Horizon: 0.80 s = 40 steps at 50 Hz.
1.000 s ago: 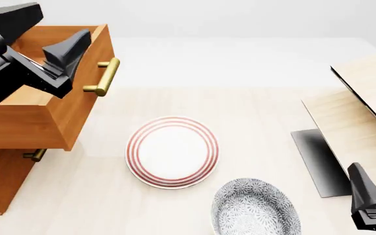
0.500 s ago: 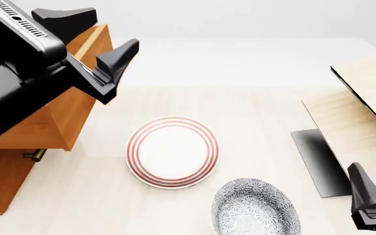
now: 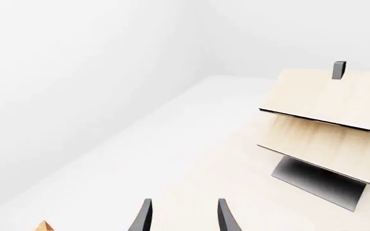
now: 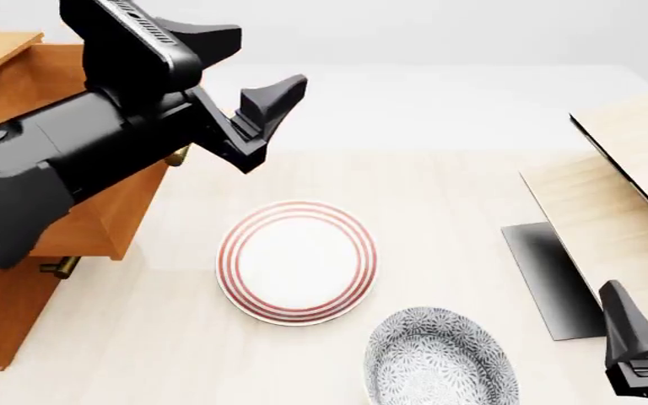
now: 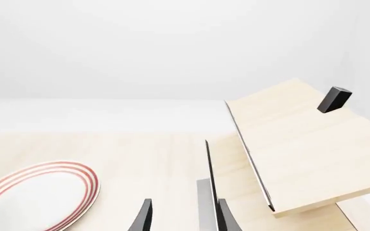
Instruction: Close the top drawer of the cabinet.
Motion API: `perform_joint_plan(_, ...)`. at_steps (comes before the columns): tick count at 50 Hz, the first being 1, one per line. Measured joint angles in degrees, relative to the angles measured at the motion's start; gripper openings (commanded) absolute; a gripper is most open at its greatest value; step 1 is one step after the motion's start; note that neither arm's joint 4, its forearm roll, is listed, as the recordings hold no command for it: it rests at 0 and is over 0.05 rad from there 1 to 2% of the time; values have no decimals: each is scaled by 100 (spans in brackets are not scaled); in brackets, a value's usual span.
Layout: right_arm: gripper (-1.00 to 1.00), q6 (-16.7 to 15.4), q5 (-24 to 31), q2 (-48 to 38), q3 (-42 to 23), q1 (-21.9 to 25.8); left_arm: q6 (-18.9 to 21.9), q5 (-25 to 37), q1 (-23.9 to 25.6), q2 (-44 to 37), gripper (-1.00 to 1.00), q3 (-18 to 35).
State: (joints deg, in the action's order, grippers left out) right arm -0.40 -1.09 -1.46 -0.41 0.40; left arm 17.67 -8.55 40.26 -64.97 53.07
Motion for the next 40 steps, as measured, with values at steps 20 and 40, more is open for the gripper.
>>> perform_joint_plan(20, 100, 0, 0, 0, 0, 0, -489, 280, -86, -883, 100, 464)
perform_joint_plan(40, 100, 0, 0, 0, 0, 0, -966, 231, -153, -1867, 100, 714)
